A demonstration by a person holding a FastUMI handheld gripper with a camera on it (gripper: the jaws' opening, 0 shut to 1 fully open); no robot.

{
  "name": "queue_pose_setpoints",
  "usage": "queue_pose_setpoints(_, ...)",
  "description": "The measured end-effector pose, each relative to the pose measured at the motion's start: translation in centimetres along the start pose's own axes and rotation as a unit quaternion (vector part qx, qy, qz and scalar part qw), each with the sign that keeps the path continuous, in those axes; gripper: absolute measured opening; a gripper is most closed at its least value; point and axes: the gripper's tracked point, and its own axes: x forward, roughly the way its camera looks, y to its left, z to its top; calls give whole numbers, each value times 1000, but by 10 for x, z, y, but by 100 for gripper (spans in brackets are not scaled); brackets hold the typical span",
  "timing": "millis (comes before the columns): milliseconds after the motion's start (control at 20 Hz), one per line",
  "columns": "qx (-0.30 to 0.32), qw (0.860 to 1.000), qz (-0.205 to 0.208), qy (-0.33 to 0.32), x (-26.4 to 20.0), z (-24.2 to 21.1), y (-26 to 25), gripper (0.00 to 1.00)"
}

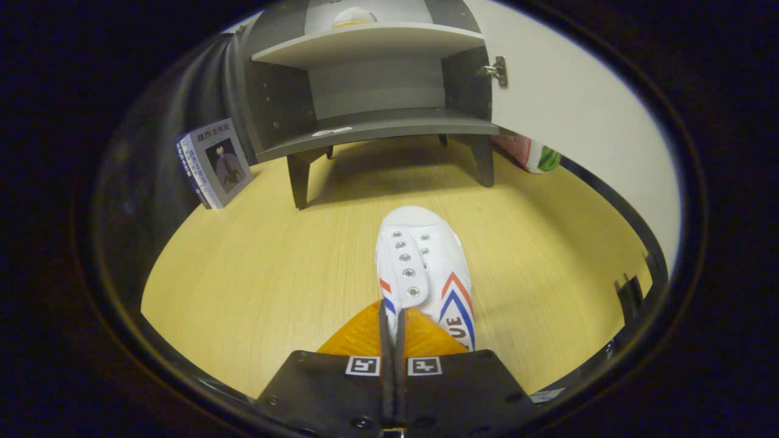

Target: Open the shoe cabinet door, grab the shoes and put them into the shoe cabinet, then close the shoe cabinet door.

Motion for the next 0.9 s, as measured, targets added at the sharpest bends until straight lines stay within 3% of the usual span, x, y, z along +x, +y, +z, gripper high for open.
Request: queue_pose_setpoints(900, 20, 997, 9, -76, -47, 65, -4, 2)
